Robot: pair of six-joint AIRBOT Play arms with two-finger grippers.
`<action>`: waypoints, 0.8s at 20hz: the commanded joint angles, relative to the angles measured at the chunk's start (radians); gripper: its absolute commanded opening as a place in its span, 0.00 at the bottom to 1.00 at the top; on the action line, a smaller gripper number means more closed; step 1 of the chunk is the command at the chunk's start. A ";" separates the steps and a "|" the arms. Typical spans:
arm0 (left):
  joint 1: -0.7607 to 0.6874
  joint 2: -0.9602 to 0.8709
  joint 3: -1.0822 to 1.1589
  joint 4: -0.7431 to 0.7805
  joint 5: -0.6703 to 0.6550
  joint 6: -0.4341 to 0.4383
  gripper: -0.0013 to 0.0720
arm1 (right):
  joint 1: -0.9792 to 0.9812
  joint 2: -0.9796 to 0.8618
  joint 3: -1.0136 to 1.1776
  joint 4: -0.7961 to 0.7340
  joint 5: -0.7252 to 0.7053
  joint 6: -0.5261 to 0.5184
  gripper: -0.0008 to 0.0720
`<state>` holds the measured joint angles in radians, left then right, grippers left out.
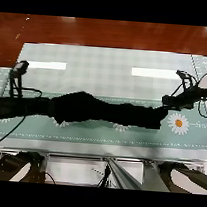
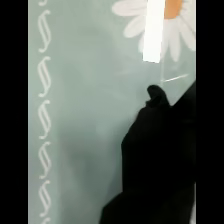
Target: Fold the shirts.
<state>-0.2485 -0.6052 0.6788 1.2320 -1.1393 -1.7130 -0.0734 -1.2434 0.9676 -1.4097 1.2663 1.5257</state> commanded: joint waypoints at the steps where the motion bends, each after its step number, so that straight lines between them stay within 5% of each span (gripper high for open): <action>1: 0.000 -0.001 -0.059 -0.051 0.040 0.000 0.05 | 0.000 -0.039 0.011 -0.036 -0.043 -0.024 0.44; 2: 0.000 -0.001 -0.059 -0.051 0.040 0.000 0.05 | 0.000 -0.039 0.032 -0.047 -0.005 -0.065 0.63; 3: 0.000 -0.001 -0.059 -0.051 0.040 0.000 0.05 | 0.000 -0.033 0.061 -0.065 0.047 -0.113 0.68; 7: 0.000 -0.001 -0.059 -0.051 0.039 0.000 0.05 | -0.011 0.111 0.066 -0.144 0.105 -0.147 0.69; 12: 0.000 -0.001 -0.059 -0.051 0.040 0.000 0.05 | -0.161 0.336 -0.269 0.272 0.008 -0.399 0.68; 16: 0.000 -0.001 -0.059 -0.051 0.040 0.000 0.05 | -0.197 0.359 -0.421 0.465 -0.006 -0.487 0.68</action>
<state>-0.2485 -0.6060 0.6209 1.1812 -1.1004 -1.7134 -0.2386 -0.9207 0.6586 -1.1252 1.2831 1.1397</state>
